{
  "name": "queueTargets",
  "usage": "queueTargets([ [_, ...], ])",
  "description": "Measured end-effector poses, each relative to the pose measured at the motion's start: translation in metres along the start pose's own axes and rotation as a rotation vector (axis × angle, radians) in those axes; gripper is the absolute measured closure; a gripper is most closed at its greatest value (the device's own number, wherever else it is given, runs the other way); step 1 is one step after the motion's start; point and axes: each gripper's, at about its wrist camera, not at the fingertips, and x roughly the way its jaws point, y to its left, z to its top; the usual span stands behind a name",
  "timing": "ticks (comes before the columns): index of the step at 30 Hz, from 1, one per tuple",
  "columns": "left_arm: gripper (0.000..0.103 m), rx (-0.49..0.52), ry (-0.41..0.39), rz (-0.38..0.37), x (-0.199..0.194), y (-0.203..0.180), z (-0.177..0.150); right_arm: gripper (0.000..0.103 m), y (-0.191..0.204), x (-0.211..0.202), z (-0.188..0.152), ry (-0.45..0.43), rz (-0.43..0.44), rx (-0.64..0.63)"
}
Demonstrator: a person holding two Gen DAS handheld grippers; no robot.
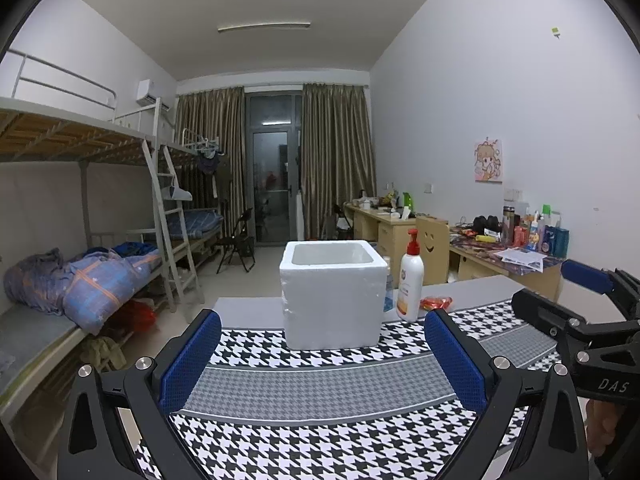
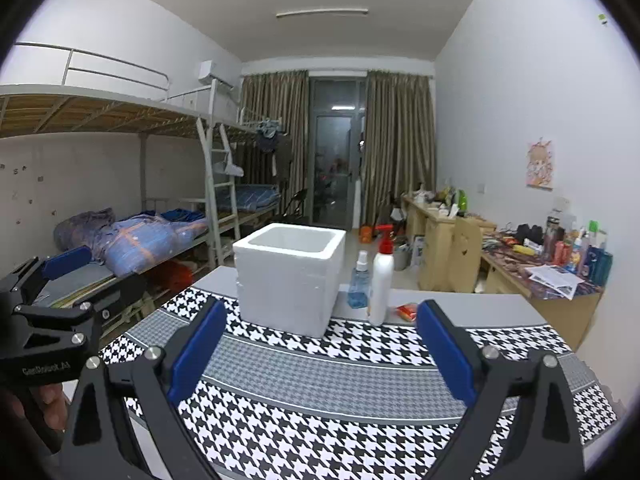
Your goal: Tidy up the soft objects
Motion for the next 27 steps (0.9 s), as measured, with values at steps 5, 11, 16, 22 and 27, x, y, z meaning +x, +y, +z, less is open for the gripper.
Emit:
queueTargets([
  [5,0.001,-0.002,-0.019,0.025,-0.006,0.0,-0.011,0.004,-0.004,-0.005,-0.012,-0.006,-0.014,0.026],
  [11,0.001,-0.015,-0.016,0.002,-0.007,0.0,-0.023,0.004,-0.005,-0.012,-0.028,-0.011,-0.047,0.04],
  [16,0.001,-0.028,-0.01,-0.002,-0.007,0.0,-0.027,0.003,-0.007,-0.02,-0.033,-0.019,-0.053,0.044],
  [22,0.001,-0.024,-0.009,-0.013,-0.012,-0.004,-0.031,0.0,-0.003,-0.024,-0.039,-0.018,-0.052,0.034],
  [27,0.001,-0.018,-0.017,-0.02,-0.016,-0.007,-0.029,0.0,-0.003,-0.024,-0.04,-0.015,-0.057,0.033],
])
